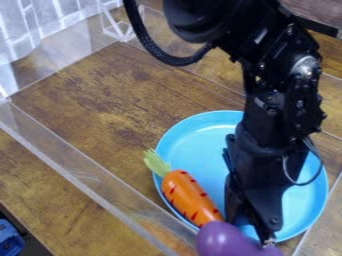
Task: Put the purple eggplant on the blue tray
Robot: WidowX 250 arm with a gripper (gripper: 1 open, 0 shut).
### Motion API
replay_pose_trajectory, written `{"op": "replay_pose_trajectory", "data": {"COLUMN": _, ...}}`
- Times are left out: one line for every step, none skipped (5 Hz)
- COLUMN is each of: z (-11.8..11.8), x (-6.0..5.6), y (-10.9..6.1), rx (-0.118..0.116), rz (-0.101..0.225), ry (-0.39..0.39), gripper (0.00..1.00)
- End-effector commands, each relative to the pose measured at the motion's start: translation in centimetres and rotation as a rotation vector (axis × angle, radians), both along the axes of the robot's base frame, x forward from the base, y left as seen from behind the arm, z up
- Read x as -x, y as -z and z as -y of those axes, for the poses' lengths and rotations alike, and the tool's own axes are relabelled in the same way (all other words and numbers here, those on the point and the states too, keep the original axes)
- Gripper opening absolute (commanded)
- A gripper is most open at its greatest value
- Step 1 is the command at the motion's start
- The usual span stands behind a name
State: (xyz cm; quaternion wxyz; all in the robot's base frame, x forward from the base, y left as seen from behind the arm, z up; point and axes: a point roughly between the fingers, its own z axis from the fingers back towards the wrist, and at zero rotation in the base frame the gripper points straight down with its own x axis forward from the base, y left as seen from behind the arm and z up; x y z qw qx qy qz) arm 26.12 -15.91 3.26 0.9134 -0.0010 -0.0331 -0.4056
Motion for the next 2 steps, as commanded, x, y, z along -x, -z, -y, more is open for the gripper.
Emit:
{"op": "replay_pose_trajectory", "data": {"z": 0.03, "x": -1.24, "y": -1.97, "rx": 0.033, "rz": 0.061, "ry": -0.016, "gripper": 0.00}}
{"op": "replay_pose_trajectory", "data": {"z": -0.05, "x": -1.34, "y": -2.06, "rx": 0.034, "rz": 0.064, "ry": -0.020, "gripper": 0.00}}
